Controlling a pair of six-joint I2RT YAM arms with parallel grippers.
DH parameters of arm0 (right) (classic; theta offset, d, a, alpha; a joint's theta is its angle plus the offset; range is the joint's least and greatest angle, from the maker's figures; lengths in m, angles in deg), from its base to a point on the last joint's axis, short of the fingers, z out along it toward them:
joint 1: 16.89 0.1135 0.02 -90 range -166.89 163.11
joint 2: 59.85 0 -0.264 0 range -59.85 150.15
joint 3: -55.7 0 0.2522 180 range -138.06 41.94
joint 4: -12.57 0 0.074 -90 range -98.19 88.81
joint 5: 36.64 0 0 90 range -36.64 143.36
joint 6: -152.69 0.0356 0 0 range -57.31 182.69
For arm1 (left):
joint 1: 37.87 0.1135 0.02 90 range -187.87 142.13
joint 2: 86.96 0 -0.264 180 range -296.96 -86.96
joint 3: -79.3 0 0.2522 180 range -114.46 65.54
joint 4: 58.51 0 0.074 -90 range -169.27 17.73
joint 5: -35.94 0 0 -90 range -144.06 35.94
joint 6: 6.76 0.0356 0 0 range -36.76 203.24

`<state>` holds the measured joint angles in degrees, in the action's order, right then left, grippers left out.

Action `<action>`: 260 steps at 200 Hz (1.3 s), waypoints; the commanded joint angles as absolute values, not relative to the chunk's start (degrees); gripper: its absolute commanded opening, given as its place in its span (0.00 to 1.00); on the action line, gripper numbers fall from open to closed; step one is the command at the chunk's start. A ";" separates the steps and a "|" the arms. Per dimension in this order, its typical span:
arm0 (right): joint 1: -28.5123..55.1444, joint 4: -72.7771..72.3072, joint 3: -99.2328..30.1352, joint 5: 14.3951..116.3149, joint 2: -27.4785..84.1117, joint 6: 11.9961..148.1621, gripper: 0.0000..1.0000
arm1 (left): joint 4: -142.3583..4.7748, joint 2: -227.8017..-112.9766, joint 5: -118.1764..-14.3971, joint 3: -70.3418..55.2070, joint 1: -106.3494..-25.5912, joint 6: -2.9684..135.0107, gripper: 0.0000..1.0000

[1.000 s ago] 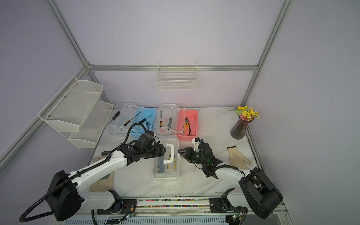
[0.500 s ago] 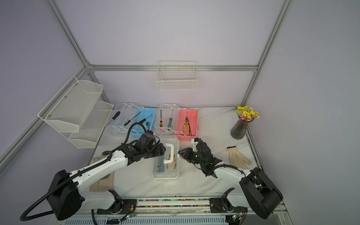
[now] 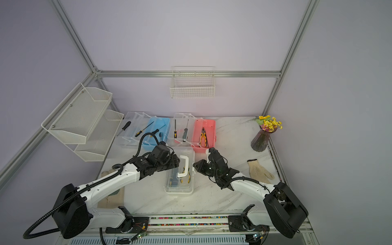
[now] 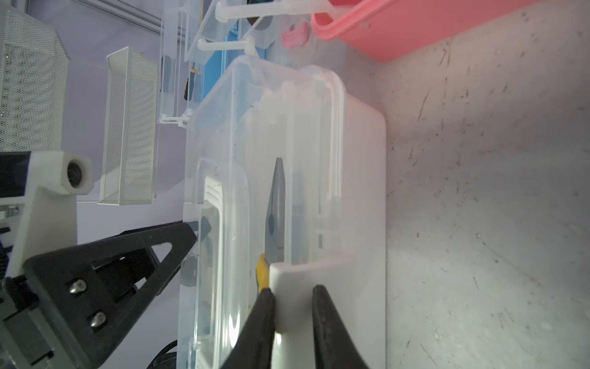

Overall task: Close toolboxes
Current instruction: Fasten the toolbox latch on the toolbox.

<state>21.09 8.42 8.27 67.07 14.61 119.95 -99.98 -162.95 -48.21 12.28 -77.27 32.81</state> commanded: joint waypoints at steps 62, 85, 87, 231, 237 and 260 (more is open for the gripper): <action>26.76 1.55 5.06 67.59 17.79 118.38 0.19 | -90.49 -163.26 -54.06 15.76 -79.89 27.19 0.73; 27.87 -0.16 4.12 66.30 18.37 118.00 0.19 | -89.78 -163.34 -54.14 16.13 -79.90 26.64 0.73; 27.94 -0.20 4.07 66.24 18.37 117.98 0.19 | -89.83 -163.36 -54.14 16.14 -79.89 26.57 0.73; 33.19 -6.98 0.36 59.76 24.67 117.40 0.19 | -86.52 -161.15 -51.51 19.97 -80.33 21.76 0.72; 33.30 -6.06 0.81 60.01 24.62 117.58 0.18 | -86.39 -161.16 -51.39 20.01 -80.31 21.60 0.72; 33.37 -1.64 2.39 61.41 24.58 118.82 0.18 | -85.48 -161.23 -51.72 20.59 -80.42 21.04 0.73</action>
<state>29.94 -1.77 -0.32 52.58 22.24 117.50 -91.08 -160.89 -40.74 18.58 -77.27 25.38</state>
